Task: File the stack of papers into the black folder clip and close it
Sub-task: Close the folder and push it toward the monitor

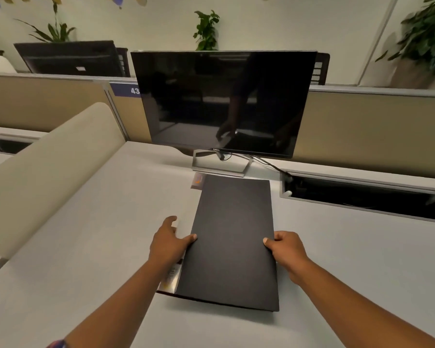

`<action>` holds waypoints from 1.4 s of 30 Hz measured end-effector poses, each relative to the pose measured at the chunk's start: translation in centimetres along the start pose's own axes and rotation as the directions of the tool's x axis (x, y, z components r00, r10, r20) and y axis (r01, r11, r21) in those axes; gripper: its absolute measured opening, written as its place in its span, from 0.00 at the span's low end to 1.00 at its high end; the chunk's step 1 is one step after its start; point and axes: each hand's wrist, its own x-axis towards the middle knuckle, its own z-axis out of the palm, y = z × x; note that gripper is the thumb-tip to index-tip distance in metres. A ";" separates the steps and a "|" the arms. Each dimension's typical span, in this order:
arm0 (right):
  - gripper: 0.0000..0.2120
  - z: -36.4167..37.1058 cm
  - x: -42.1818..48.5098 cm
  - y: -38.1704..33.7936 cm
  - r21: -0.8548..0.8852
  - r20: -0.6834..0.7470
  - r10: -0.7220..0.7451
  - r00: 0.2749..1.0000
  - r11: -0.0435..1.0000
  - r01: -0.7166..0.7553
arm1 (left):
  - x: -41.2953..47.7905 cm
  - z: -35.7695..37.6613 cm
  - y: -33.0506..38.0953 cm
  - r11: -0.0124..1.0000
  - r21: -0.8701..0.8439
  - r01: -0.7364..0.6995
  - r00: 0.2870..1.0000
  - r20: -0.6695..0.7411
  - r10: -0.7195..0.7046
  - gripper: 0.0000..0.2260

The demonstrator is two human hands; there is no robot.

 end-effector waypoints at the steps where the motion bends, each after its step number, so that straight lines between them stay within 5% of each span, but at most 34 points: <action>1: 0.15 0.2 0.1 -0.4 -0.024 -0.008 -0.002 1.000 1.000 0.001 | 0.5 0.2 -0.3 1.000 0.008 0.001 1.000 0.001 -0.001 0.32; 5: 0.13 0.5 -0.8 -0.4 -0.221 -0.054 -0.122 0.991 0.969 0.107 | 1.1 0.9 -1.3 0.956 0.294 -0.020 0.996 -0.077 0.045 0.30; 7: 0.05 0.5 -2.3 0.7 -0.341 -0.120 -0.262 0.957 0.917 0.208 | -0.3 1.5 -1.5 0.899 0.422 -0.115 0.968 -0.157 0.197 0.27; 8: 0.12 0.5 -3.1 1.6 -0.372 -0.119 -0.327 0.937 0.890 0.264 | -1.5 2.0 -1.7 0.874 0.448 -0.189 0.944 -0.162 0.288 0.25; 11: 0.13 0.4 -5.3 5.1 -0.416 0.010 -0.516 0.856 0.777 0.473 | -5.9 5.0 -3.7 0.764 0.527 -0.373 0.873 -0.079 0.482 0.22; 15: 0.15 0.6 -5.8 7.6 -0.538 0.126 -0.612 0.781 0.619 0.572 | -8.7 7.4 -5.9 0.716 0.580 -0.389 0.861 -0.047 0.506 0.22; 22: 0.26 1.0 -5.6 7.4 -0.643 0.221 -0.608 0.762 0.496 0.583 | -8.3 7.7 -5.2 0.717 0.622 -0.315 0.906 -0.030 0.423 0.29; 32: 0.30 1.2 -5.3 7.5 -0.667 0.241 -0.579 0.779 0.484 0.566 | -7.9 7.8 -5.3 0.709 0.635 -0.308 0.923 0.019 0.384 0.38; 42: 0.33 -0.9 -8.2 8.1 -0.592 0.210 -0.515 0.831 0.610 0.527 | -9.4 7.1 -4.3 0.677 0.646 -0.352 0.919 0.103 0.380 0.35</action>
